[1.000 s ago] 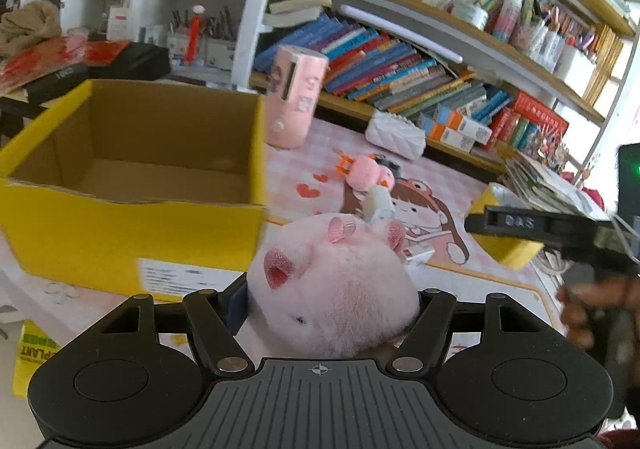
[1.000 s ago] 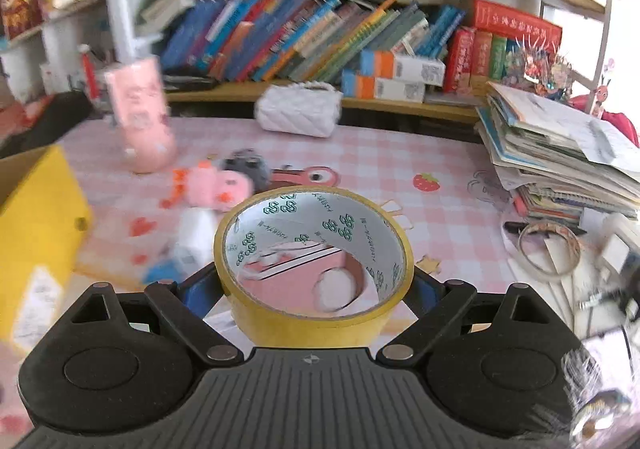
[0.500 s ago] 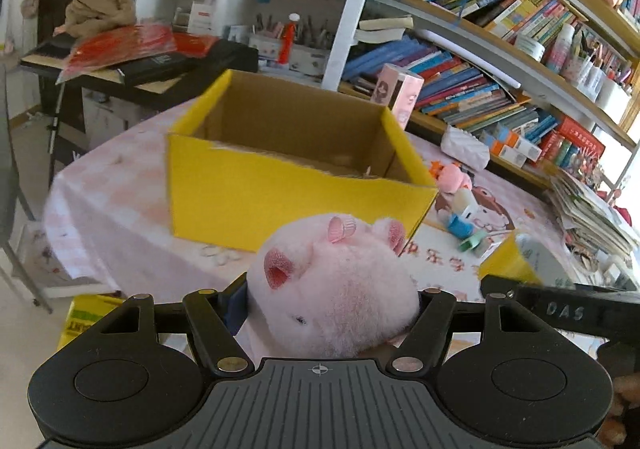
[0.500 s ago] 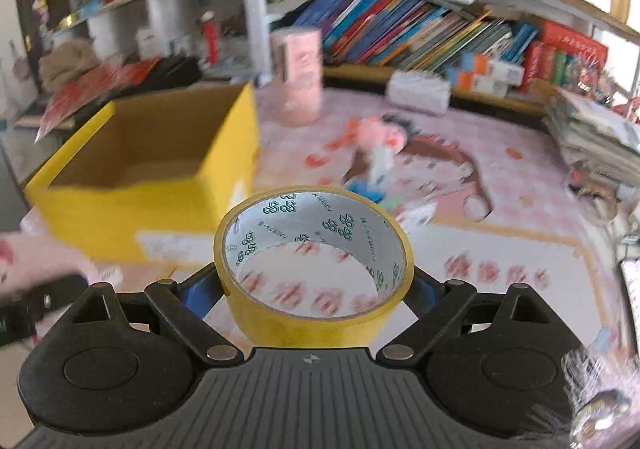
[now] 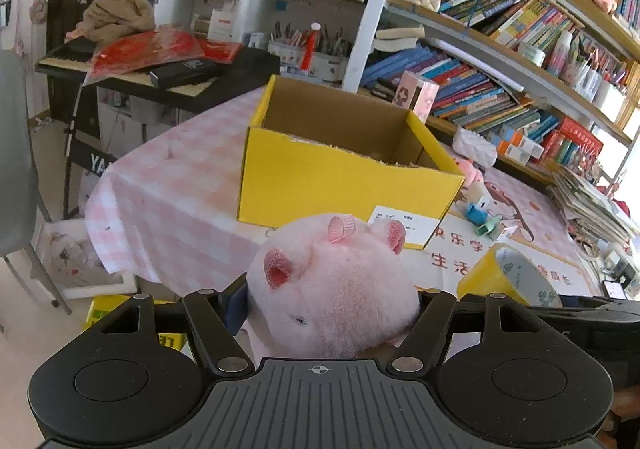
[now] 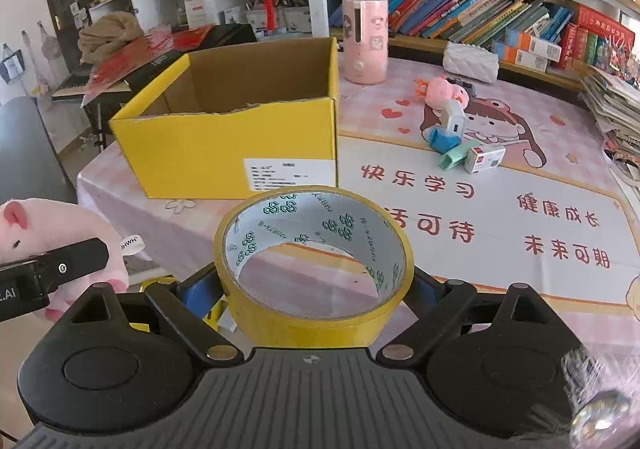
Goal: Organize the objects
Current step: 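Carry the pig and tape roll with both grippers over the yellow box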
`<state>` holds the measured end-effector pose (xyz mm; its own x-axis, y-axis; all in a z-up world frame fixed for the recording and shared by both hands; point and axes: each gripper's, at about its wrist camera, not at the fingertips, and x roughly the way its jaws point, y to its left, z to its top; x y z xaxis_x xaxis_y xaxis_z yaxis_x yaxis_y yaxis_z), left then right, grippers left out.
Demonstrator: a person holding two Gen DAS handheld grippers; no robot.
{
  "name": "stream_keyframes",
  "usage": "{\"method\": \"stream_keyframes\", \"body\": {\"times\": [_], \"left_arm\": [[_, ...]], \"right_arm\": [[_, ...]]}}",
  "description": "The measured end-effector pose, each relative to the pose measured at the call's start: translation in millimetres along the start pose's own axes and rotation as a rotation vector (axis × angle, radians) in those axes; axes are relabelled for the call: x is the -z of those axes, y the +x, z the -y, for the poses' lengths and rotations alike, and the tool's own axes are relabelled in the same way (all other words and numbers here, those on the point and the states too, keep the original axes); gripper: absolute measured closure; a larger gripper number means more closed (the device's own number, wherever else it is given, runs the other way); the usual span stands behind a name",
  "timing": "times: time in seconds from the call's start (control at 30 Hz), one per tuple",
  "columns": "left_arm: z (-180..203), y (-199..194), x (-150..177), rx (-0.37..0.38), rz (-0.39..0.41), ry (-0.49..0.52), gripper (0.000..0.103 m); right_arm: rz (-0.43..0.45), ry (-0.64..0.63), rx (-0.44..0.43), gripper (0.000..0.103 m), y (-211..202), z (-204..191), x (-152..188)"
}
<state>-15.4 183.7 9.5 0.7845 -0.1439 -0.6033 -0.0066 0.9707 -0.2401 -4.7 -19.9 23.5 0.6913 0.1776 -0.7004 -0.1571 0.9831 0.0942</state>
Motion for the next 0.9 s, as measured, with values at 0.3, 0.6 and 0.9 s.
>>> {"method": "stream_keyframes", "body": {"times": [0.3, 0.6, 0.9], "left_arm": [[-4.4, -4.6, -0.2, 0.01, 0.015, 0.001, 0.034], [-5.8, -4.9, 1.0, 0.014, 0.014, 0.004, 0.034], [-5.5, -4.9, 1.0, 0.024, 0.013, 0.016, 0.034]], "right_arm": [[-0.009, -0.027, -0.018, 0.011, -3.8, -10.9, 0.6], [-0.012, -0.045, -0.021, 0.011, -5.1, -15.8, 1.8], [-0.009, -0.04, -0.015, 0.011, -6.1, -17.3, 3.4]]}}
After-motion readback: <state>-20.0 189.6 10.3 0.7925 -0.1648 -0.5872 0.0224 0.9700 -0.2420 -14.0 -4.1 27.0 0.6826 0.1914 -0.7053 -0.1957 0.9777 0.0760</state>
